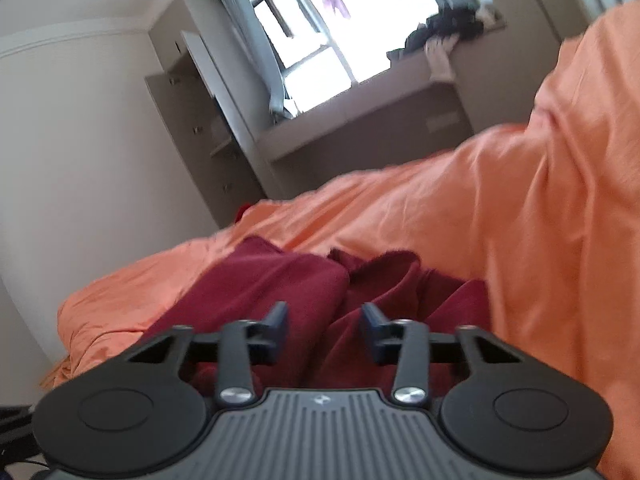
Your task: Fold small clothes
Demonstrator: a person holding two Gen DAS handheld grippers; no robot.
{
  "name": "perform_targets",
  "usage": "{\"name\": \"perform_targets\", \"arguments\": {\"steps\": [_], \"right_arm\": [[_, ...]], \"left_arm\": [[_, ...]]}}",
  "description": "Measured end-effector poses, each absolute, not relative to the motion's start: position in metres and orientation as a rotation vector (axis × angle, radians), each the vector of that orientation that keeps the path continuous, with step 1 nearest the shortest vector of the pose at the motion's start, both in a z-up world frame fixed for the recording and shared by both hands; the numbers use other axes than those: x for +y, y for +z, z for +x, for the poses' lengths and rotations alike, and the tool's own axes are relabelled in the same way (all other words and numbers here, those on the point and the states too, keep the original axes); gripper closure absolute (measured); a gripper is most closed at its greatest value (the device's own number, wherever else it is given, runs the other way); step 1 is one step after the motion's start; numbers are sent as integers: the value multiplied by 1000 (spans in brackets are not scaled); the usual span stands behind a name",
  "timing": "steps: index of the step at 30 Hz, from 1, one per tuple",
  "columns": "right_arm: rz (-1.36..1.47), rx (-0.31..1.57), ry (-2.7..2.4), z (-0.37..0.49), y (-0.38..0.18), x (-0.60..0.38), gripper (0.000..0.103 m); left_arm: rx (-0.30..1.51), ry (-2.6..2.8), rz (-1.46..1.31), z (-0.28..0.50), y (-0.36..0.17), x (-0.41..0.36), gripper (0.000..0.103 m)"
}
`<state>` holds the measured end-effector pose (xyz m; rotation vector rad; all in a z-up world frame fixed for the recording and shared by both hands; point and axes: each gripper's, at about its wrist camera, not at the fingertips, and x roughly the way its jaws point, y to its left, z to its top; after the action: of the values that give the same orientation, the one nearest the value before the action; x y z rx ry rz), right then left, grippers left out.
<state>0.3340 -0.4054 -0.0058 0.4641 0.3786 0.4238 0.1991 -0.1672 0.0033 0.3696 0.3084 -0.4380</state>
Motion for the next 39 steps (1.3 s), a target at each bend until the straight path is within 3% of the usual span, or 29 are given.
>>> {"name": "perform_targets", "arguments": {"steps": [6,13,16,18,20,21,25,27,31,39], "right_arm": [[450,423,467,351,-11,-399,64],[430,403,459,347,-5,-400,89],[429,395,454,340,-4,-400,90],[434,399,459,336,-3,-400,87],[466,407,481,332,-4,-403,69],[484,411,486,330,-5,-404,65],[476,414,461,320,-10,-401,65],[487,421,458,319,-14,-401,70],[481,393,440,316,-12,-400,95],[364,244,399,292,22,-403,98]], "left_arm": [[302,-437,384,198,3,-169,83],[295,-434,375,196,4,-172,84],[287,-427,383,194,5,-173,84],[284,-425,393,192,4,-172,84],[286,-425,394,191,5,-170,84],[289,-426,391,191,5,-170,84],[315,-430,353,194,4,-168,84],[323,-433,348,195,4,-167,84],[314,-436,368,194,3,-168,85],[284,-479,346,195,11,-177,87]]}}
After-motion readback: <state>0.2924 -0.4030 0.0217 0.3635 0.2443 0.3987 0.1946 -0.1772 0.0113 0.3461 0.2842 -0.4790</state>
